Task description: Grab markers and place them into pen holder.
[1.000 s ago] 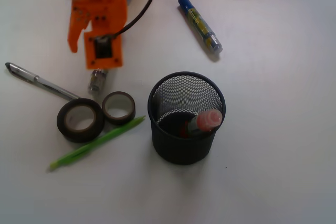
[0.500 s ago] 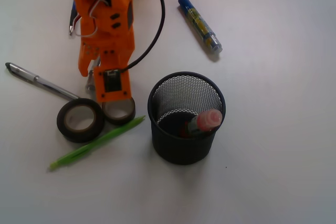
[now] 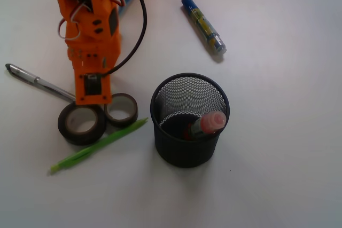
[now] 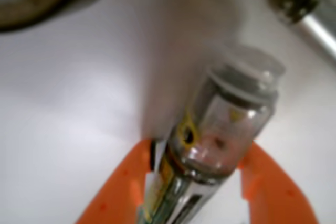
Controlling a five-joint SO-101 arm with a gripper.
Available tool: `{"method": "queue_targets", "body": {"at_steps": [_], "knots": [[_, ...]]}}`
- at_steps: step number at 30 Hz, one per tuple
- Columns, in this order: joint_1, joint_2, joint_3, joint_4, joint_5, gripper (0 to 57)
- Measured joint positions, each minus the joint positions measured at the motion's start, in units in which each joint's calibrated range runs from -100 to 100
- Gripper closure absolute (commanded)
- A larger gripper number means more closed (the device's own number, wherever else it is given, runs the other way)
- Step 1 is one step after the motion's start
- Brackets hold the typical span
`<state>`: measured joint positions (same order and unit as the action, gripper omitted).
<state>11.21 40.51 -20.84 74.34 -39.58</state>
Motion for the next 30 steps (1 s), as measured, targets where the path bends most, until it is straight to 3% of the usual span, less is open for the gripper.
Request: {"method": "queue_targets", "body": {"at_steps": [3, 14, 22, 30], "knots": [[0.1, 0.1, -0.2, 0.5, -0.2, 56.9], [-1.3, 0.5, -6.0, 7.9, -0.1, 57.0], [-5.8, -0.8, -23.8, 17.4, -0.5, 57.0], [-11.1, -4.6, -50.2, 22.6, -6.6, 57.0]]}}
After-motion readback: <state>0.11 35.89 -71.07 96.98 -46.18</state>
